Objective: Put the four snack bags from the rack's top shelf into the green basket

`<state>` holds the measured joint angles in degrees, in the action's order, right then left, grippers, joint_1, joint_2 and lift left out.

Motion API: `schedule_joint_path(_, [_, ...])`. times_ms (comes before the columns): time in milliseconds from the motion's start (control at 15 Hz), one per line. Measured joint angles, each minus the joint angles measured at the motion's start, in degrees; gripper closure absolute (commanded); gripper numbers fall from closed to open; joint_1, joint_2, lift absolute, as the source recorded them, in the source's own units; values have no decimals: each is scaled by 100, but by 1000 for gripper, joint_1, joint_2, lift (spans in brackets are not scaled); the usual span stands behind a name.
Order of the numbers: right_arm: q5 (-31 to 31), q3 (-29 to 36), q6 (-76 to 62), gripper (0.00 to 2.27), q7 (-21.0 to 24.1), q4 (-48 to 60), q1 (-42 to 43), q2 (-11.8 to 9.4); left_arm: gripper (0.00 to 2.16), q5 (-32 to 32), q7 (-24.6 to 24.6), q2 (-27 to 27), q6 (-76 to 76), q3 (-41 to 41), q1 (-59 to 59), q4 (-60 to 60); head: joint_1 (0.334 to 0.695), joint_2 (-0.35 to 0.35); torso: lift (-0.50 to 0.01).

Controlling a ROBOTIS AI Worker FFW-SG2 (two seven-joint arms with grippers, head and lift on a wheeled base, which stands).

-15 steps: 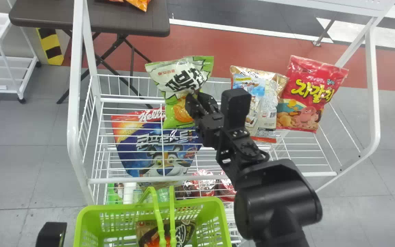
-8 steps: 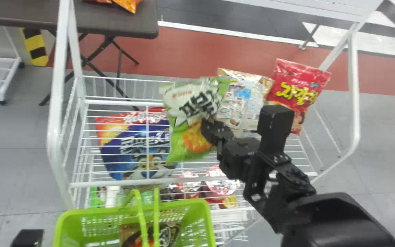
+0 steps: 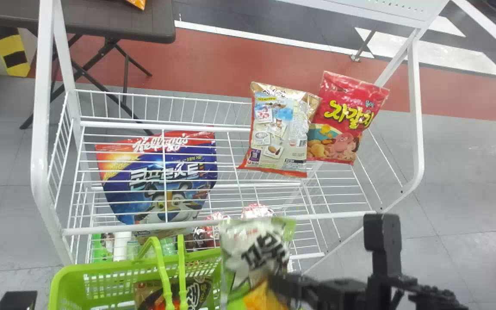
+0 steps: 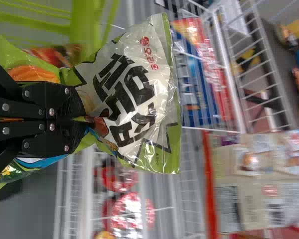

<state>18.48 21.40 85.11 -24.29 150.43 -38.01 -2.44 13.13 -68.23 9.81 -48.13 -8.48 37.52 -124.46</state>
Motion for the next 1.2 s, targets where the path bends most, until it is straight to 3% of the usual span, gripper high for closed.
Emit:
schedule_joint_path(200, [139, -303, 182, 2216, -9, -405, -99, -45, 1760, -43, 12, -36, 0, -56, 1, 0, 695, -350, 0])
schedule_joint_path(533, [56, -1399, -3, 2216, 309, -825, 90, -64, 1760, -55, -19, -35, 14, -83, 38, -8, 695, -350, 0])
schedule_joint_path(667, [-48, -1920, -307, 2088, 454, -1050, 186, -64, 1760, -56, -31, -27, 18, -84, 44, -9, 695, -350, 0])
schedule_joint_path(733, [-113, -2174, -490, 1582, 507, -1201, 232, -64, 1760, -56, -33, -19, 19, -87, 44, -10, 695, -350, 0])
schedule_joint_path(800, [-162, -2334, -580, 518, 517, -1314, 270, -69, 1760, -55, -39, -8, 19, -90, 44, -13, 695, -350, 0])
schedule_joint_path(867, [-224, -2458, -651, -1, 516, -1418, 296, -80, 1760, -52, -49, 5, 19, -90, 44, -17, 695, -350, 0])
schedule_joint_path(1200, [-466, -2253, -713, 56, 403, -1280, 171, -183, 1760, -22, -78, 36, 39, -66, 40, -26, 695, -350, 0])
